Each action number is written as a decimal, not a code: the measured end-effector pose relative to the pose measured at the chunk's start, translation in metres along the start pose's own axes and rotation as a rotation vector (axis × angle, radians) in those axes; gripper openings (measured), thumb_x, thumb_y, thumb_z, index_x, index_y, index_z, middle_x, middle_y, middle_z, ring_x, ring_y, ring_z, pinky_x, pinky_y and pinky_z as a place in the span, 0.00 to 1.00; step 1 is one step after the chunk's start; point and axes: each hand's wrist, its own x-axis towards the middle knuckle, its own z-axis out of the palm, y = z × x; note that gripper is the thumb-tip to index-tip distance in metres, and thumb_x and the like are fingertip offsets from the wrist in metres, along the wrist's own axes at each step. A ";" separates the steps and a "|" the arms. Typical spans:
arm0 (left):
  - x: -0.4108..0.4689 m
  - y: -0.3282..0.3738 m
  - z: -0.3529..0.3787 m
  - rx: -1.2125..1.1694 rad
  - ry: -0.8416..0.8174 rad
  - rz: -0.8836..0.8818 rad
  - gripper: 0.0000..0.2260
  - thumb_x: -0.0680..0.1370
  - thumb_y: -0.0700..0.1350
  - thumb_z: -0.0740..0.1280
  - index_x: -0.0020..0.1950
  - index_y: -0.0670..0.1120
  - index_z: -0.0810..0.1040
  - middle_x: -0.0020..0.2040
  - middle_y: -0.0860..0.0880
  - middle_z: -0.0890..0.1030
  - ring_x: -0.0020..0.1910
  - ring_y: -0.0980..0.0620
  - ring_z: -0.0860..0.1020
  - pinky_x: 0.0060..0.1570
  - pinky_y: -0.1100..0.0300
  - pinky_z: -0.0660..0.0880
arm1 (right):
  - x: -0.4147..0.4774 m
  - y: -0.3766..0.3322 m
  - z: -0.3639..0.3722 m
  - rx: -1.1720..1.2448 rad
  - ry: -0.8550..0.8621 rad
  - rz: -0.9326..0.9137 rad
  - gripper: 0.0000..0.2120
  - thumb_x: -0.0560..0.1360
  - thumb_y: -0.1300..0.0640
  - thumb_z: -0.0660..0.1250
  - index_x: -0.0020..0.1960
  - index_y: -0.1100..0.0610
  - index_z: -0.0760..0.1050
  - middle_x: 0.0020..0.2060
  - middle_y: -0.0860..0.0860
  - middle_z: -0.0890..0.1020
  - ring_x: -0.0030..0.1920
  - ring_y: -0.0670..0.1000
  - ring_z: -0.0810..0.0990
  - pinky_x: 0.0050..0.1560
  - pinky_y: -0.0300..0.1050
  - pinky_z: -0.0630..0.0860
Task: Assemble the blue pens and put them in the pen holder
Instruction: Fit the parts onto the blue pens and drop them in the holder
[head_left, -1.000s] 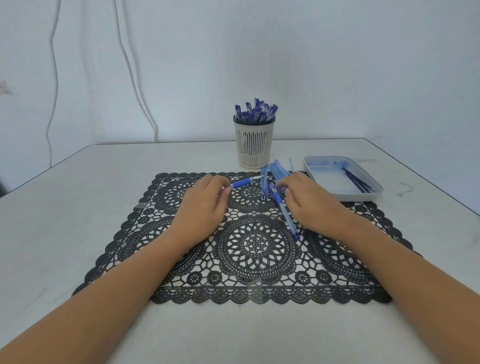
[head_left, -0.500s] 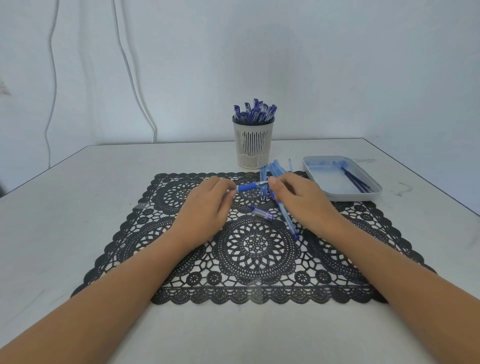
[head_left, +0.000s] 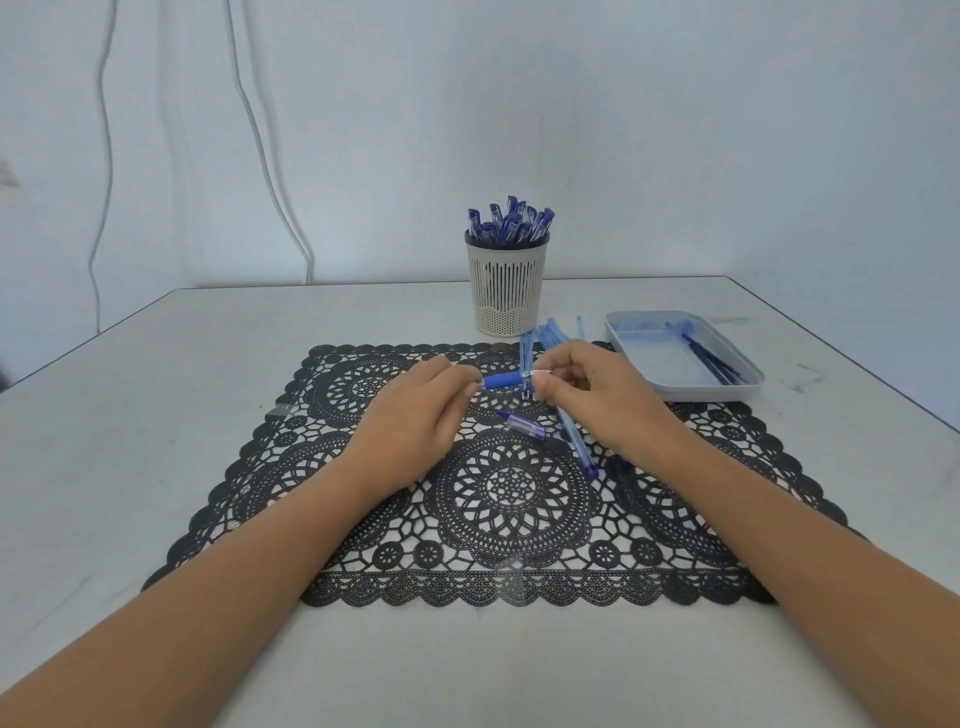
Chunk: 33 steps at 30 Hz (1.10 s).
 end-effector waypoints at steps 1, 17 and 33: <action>0.000 0.000 0.000 0.002 -0.003 0.004 0.17 0.78 0.49 0.53 0.53 0.42 0.77 0.39 0.54 0.72 0.36 0.54 0.70 0.36 0.64 0.66 | 0.000 -0.001 0.000 0.008 0.013 0.016 0.04 0.76 0.52 0.64 0.50 0.50 0.73 0.41 0.47 0.79 0.41 0.43 0.77 0.44 0.34 0.74; 0.000 0.001 0.002 0.034 -0.039 0.013 0.15 0.79 0.49 0.53 0.51 0.42 0.77 0.41 0.49 0.76 0.38 0.50 0.73 0.37 0.53 0.73 | -0.002 0.000 -0.004 -0.208 -0.038 0.016 0.11 0.79 0.48 0.57 0.43 0.49 0.75 0.32 0.46 0.74 0.29 0.41 0.67 0.30 0.31 0.65; 0.000 0.002 0.001 0.033 -0.034 -0.002 0.16 0.78 0.49 0.53 0.51 0.42 0.77 0.41 0.49 0.76 0.38 0.52 0.72 0.38 0.59 0.69 | -0.001 0.000 -0.003 -0.023 -0.031 0.040 0.06 0.77 0.48 0.62 0.49 0.50 0.74 0.41 0.46 0.78 0.39 0.43 0.76 0.42 0.35 0.72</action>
